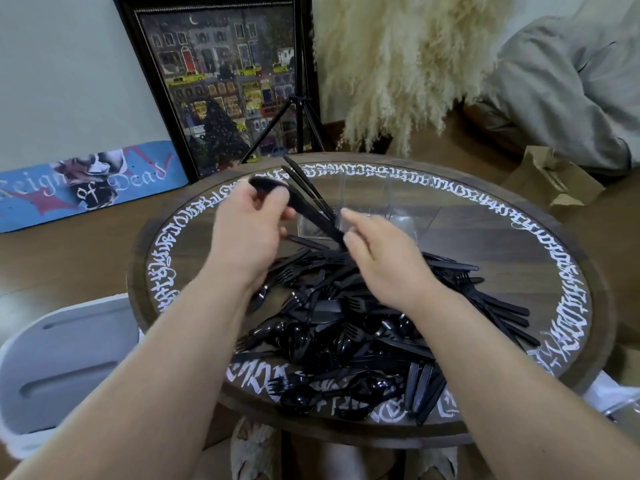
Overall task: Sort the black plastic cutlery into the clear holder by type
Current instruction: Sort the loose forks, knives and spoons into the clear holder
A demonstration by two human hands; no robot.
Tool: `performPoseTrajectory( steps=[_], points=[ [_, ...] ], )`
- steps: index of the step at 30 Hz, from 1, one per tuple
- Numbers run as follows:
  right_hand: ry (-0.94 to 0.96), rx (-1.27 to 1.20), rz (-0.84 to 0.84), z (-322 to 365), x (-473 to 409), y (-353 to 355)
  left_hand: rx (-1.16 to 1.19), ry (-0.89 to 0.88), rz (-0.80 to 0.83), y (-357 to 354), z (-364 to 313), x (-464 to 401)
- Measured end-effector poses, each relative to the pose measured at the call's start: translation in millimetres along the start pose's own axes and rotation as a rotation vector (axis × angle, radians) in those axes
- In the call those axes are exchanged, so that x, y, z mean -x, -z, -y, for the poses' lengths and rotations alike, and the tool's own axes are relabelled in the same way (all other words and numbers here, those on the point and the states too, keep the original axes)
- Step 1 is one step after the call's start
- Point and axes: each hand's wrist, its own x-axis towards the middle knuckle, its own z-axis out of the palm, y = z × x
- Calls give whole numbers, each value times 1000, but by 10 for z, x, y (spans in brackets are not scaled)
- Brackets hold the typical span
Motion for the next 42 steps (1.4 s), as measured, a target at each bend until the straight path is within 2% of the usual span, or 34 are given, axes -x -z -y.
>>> performPoseTrajectory(
  steps=[2, 5, 10, 15, 20, 25, 37, 42],
  points=[
    [-34, 96, -103, -15, -154, 82, -56, -131, -65, 103, -188, -164],
    [-15, 233, -90, -6, -392, 142, -189, -275, -74, 196, -365, -390],
    [-20, 406, 52, 0, -669, 89, -305, -257, -18, 170, -358, -584],
    [-25, 521, 118, -99, -789, 19, -374, -179, 1, 84, -190, -682],
    [3, 528, 87, -154, -810, -2, -504, -80, 32, -77, 41, -769],
    [36, 501, 70, -191, -835, 21, -699, -146, 98, -120, 244, -852],
    [52, 466, 3, -228, -998, -1, -696, -242, 147, -119, 211, -1071],
    [33, 422, -12, -215, -1080, -24, -654, -193, 135, -149, 191, -1155]
  ],
)
